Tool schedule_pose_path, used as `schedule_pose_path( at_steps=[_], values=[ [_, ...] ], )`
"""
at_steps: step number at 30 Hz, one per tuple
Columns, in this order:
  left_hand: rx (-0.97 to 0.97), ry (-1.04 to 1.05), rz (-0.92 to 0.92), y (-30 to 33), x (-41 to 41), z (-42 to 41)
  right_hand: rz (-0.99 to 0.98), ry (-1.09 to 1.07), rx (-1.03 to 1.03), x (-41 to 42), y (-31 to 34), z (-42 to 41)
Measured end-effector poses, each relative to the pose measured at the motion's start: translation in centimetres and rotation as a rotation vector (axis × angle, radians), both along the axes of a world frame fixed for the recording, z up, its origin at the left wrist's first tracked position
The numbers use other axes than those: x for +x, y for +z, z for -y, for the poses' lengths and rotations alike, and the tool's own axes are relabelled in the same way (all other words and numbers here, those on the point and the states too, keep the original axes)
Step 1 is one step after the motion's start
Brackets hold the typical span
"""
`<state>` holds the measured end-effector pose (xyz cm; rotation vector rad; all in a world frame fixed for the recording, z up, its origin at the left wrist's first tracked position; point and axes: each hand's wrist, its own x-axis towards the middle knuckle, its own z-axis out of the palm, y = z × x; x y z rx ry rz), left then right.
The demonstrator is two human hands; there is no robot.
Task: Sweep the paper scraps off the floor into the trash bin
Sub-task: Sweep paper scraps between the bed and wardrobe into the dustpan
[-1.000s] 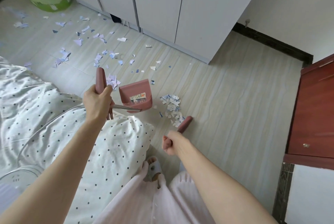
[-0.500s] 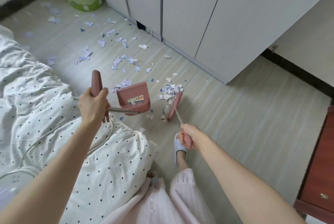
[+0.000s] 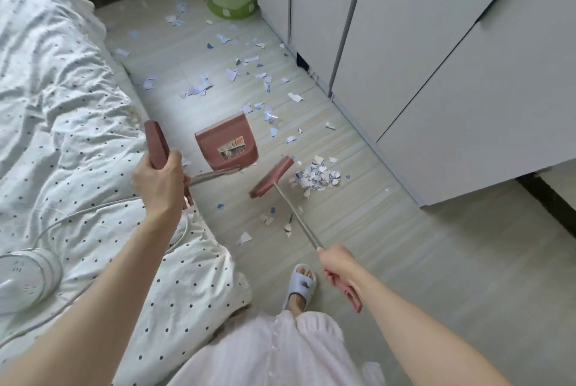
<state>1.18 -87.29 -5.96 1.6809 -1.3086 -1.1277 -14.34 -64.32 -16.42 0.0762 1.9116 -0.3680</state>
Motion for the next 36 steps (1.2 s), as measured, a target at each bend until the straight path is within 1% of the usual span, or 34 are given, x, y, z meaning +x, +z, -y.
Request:
schedule_pose_path(
  at_steps=[4,8,15,19,23,30,33,36],
  values=[
    [-0.025,0.034,0.004,-0.1,-0.1,0.9,-0.049,0.349,-0.005,0.0,-1.0,2.7],
    [-0.028,0.066,0.009,-0.8,-0.1,1.7,-0.054,0.576,-0.035,0.2,-0.4,6.7],
    [0.0,0.055,0.076,-2.5,0.6,1.9,-0.024,0.735,-0.015,0.8,-3.8,13.0],
    [0.047,0.087,0.076,-3.4,0.9,1.7,-0.017,0.859,0.016,0.2,-4.0,13.8],
    [0.078,0.085,0.092,-4.2,0.5,1.4,-0.133,1.005,0.108,-2.8,-3.2,12.7],
    [0.096,0.146,0.056,-3.7,-0.5,1.5,-0.336,1.084,0.267,-11.3,0.1,10.4],
    [0.085,0.163,0.044,-2.9,-1.3,1.6,-0.422,1.168,0.26,-13.8,1.9,9.6],
    [0.073,0.163,0.044,-2.2,-2.1,1.7,-0.42,1.207,0.235,-15.4,3.0,8.8]
  ],
)
